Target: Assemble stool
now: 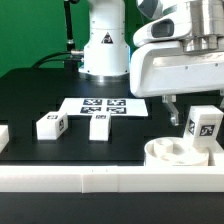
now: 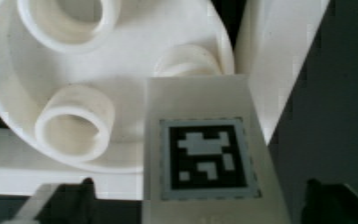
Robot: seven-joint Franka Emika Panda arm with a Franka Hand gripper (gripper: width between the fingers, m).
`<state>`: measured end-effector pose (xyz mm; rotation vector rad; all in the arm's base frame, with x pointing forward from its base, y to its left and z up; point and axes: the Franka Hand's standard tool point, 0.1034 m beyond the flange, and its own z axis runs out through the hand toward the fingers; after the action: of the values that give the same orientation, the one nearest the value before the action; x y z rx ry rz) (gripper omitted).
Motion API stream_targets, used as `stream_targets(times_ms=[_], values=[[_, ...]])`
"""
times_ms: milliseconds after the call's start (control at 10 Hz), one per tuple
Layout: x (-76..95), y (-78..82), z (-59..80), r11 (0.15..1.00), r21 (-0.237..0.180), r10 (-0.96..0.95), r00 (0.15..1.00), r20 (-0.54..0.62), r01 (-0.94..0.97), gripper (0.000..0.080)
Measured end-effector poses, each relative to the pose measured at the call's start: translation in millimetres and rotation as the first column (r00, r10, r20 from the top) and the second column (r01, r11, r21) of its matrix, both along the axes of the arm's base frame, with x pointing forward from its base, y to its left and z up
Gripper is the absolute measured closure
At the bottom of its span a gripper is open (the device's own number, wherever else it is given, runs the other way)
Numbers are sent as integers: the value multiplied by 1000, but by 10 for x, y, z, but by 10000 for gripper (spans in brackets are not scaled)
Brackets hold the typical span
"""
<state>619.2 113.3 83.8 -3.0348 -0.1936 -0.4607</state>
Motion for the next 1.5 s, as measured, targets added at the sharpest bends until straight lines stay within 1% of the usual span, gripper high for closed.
stream_targets(times_ms=[100, 400, 500, 600, 1000, 1100, 1200, 1300, 1400, 1500], values=[[35, -2, 72, 1000, -1, 0, 1000, -3, 0, 159], [97, -5, 322, 1000, -7, 1, 999, -32, -1, 151], [145, -3, 374, 1000, -7, 1, 1000, -31, -1, 151], [138, 0, 345, 1000, -6, 1, 1000, -30, -1, 151], [112, -1, 330, 1000, -12, 3, 998, -69, -3, 151], [55, -13, 304, 1000, -20, 4, 991, -130, -6, 151], [10, -40, 290, 999, -35, 3, 973, -231, -11, 151], [3, -40, 292, 999, -48, 3, 938, -345, -21, 151], [55, -30, 275, 998, -53, 3, 917, -398, -26, 151], [96, -23, 239, 998, -52, 3, 917, -399, -26, 151]])
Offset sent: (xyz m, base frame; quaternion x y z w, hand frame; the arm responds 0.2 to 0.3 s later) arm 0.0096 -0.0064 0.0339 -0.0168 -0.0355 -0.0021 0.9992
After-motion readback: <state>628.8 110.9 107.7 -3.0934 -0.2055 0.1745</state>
